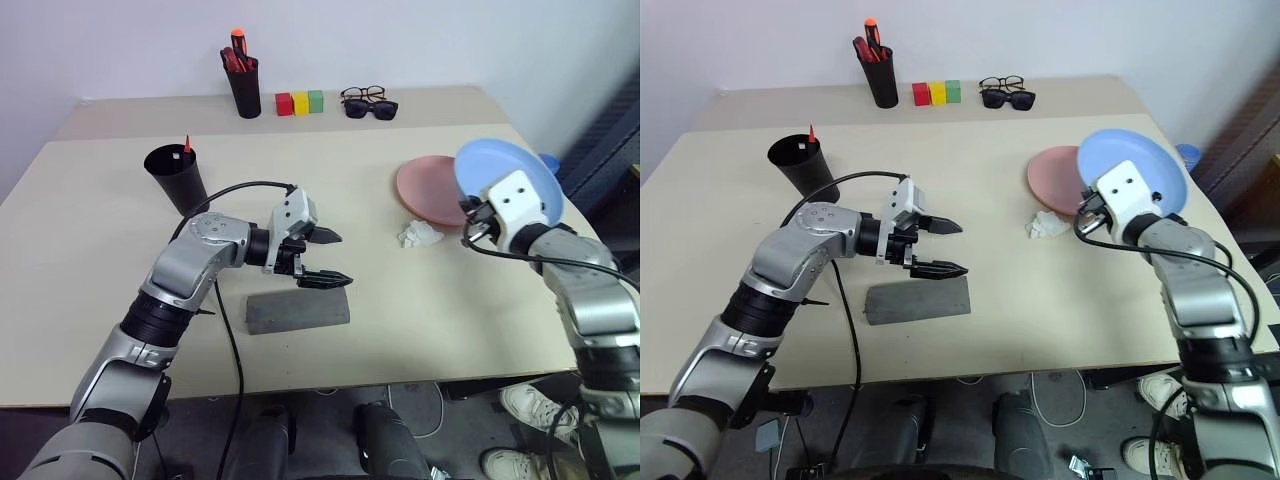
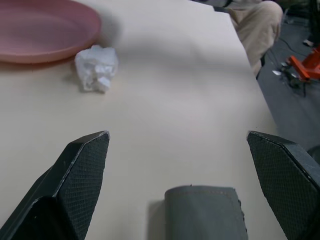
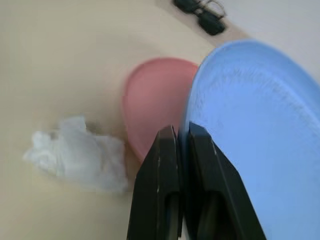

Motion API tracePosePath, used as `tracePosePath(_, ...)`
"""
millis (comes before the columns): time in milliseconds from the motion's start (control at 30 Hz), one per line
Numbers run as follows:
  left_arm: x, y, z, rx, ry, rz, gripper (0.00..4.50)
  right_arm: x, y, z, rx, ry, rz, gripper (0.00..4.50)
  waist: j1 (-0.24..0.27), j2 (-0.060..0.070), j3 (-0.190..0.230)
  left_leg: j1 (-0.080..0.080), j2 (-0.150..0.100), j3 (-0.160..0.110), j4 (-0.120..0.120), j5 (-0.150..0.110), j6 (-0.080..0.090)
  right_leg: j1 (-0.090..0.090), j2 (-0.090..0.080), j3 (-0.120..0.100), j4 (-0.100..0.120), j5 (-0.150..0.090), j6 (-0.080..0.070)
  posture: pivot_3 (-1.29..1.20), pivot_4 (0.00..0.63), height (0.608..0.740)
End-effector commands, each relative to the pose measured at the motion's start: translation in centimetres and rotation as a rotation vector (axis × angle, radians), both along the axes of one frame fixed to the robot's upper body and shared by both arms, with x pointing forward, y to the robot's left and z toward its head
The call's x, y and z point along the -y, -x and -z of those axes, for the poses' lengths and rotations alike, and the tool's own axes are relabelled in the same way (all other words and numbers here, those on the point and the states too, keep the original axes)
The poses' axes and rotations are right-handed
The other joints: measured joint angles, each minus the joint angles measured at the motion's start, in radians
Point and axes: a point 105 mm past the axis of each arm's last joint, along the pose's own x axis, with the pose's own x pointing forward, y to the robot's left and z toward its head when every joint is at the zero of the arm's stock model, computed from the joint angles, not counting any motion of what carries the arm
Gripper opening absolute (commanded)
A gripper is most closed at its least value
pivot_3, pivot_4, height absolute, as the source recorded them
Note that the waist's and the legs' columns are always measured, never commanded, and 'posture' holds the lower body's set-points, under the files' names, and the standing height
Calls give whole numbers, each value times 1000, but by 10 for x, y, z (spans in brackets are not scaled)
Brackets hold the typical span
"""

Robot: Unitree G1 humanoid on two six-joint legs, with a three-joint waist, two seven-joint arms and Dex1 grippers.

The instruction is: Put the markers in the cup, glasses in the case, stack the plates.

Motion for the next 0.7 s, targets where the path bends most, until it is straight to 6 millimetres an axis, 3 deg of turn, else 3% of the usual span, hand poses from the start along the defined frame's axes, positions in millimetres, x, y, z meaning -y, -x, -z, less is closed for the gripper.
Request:
tracePosePath(33, -5, 2, -12, 42, 25, -31, 4500, -5, -15, -7, 37, 42, -57, 40, 2, 0, 0, 0, 0, 0, -1, 0, 0, 0, 0, 0, 0, 0, 0, 0, 150, 740)
tracePosePath(267, -22, 8, -9, 33, 20, -119, 4500, -23, -40, -4, 24, 35, -137, 40, -5, 1, 0, 0, 0, 0, -2, 0, 0, -2, 1, 0, 1, 0, 0, 0, 150, 740)
tracePosePath(367, -26, 10, -9, 27, 23, -149, 4500, -31, -46, -2, 26, 43, -159, 998, -6, 1, 0, 0, 0, 0, -2, 0, 0, -1, 1, 0, 1, 0, 0, 0, 150, 740)
tracePosePath(467, -28, 11, -8, 23, 23, -162, 4500, -33, -50, -6, 55, 39, -154, 2468, -4, 1, 0, 0, 0, 0, -2, 0, 0, -1, 0, 0, 1, 0, 0, 0, 150, 740)
tracePosePath(533, -30, 11, -9, 23, 25, -174, 4500, -31, -50, -19, 102, -11, -133, 3446, -3, 1, 0, 0, 0, 0, -2, 0, 0, -1, 0, 0, 1, 0, 0, 0, 150, 740)
tracePosePath(633, -30, 10, -8, 19, 27, -182, 4500, -29, -38, -39, 97, -206, -135, 3446, -2, 1, 1, 0, 0, 0, -2, 0, 0, -1, 0, 0, 1, 0, 0, 0, 150, 740)
tracePosePath(700, -30, 10, -7, 14, 28, -188, 4500, -30, -20, -35, 23, -281, -173, 3446, 2, 1, 1, 0, 0, -1, -2, 0, 0, -1, 0, 0, 1, 0, 0, 0, 150, 740)
